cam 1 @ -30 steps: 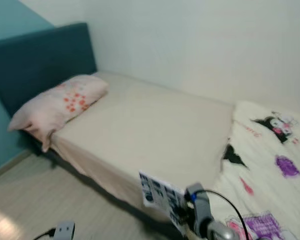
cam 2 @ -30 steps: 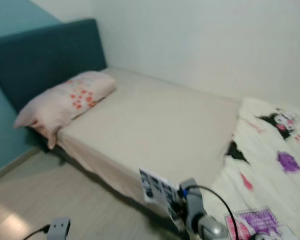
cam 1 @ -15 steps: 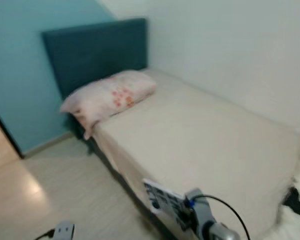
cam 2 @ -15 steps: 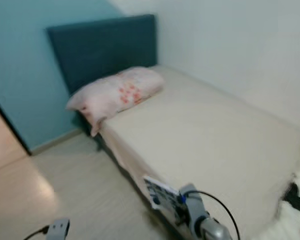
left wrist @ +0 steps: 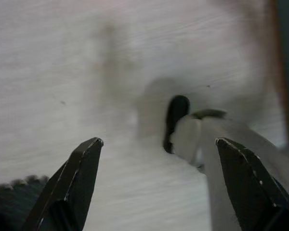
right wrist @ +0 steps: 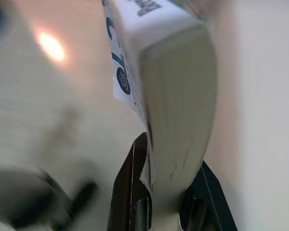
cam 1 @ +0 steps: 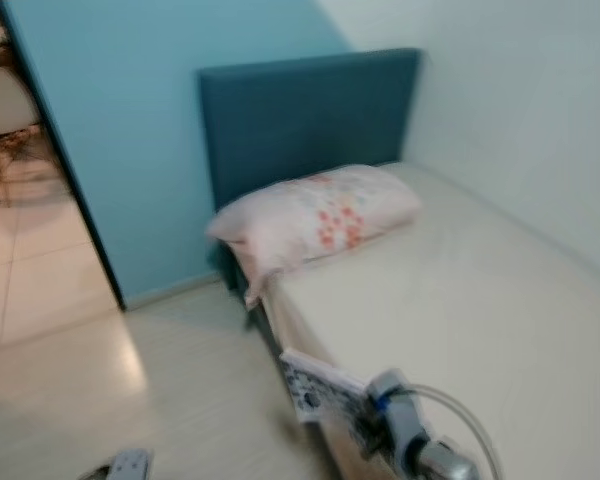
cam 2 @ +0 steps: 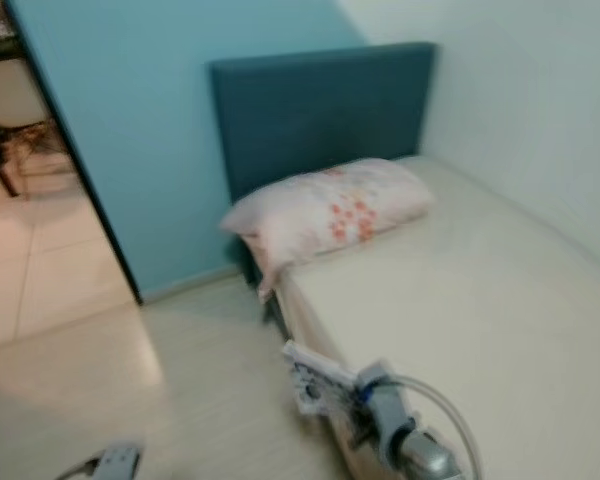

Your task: Clean up the room

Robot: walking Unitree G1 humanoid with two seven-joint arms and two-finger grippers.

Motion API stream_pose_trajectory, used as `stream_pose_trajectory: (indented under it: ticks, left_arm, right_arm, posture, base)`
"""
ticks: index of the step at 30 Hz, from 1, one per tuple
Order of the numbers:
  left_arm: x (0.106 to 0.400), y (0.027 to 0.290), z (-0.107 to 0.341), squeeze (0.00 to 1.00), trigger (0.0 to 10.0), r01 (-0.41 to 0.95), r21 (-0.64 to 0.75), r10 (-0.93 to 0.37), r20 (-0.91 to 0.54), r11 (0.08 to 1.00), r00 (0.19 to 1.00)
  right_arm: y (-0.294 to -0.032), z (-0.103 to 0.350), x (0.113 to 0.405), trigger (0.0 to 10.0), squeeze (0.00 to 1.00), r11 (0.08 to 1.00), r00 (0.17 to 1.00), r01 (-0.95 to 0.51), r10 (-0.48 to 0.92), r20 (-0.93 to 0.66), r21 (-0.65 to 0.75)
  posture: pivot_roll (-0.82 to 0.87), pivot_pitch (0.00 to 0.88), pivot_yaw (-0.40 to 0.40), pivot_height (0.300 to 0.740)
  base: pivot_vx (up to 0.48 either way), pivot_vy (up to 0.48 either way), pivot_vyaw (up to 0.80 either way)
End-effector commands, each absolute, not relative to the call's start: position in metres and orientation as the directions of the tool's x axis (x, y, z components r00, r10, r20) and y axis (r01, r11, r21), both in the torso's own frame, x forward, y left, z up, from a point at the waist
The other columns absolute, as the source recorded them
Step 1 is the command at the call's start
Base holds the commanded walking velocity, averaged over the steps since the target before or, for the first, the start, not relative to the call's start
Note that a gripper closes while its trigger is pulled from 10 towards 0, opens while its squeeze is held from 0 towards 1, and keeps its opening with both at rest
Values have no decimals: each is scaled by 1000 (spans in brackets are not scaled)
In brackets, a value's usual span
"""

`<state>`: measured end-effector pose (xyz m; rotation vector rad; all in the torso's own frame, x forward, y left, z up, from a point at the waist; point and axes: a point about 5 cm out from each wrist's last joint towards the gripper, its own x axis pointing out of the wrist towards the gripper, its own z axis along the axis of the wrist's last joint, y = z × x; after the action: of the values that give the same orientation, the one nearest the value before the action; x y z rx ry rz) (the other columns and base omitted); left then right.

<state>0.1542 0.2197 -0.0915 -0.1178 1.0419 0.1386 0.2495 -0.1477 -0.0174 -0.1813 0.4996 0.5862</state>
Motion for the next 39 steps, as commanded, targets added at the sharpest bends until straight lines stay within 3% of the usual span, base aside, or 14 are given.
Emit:
stream_pose_trajectory:
  ticks: [1, 10, 20, 24, 39]
  left_arm:
    - [159, 219, -90, 0, 10000, -157, -33, 52, -860, 987, 508]
    - [160, 221, -89, 0, 10000, -153, -10, 69, -862, 988, 501]
    - [162, 223, -88, 0, 10000, -143, 0, 73, -859, 990, 506]
    - [163, 222, -88, 0, 10000, -148, 7, 83, -855, 989, 511]
    - [169, 222, -85, 0, 10000, -199, 10, 117, -835, 980, 538]
  right_arm:
    - [-160, -17, 248, 10000, 0, 837, 737, -546, 457, -497, -41]
    - [-176, -17, 257, 10000, 0, 926, 811, -373, 296, -504, -56]
    - [-196, -1, 271, 10000, 0, 987, 910, -109, 146, -388, 117]
    - [-199, 1, 274, 10000, 0, 986, 919, -76, 126, -373, 147]
    - [-199, 4, 279, 10000, 0, 980, 921, -67, 133, -366, 187]
  posture:
    - [-30, 0, -9, 740]
    - [-33, 0, -6, 740]
    - [-38, 0, -6, 740]
    - [-38, 0, -8, 740]
    - [-37, 0, -27, 740]
  base:
    - [386, 0, 763]
    - [241, 0, 254]
    - [0, -328, 0]
    - [0, -437, 0]
    - [39, 0, 0]
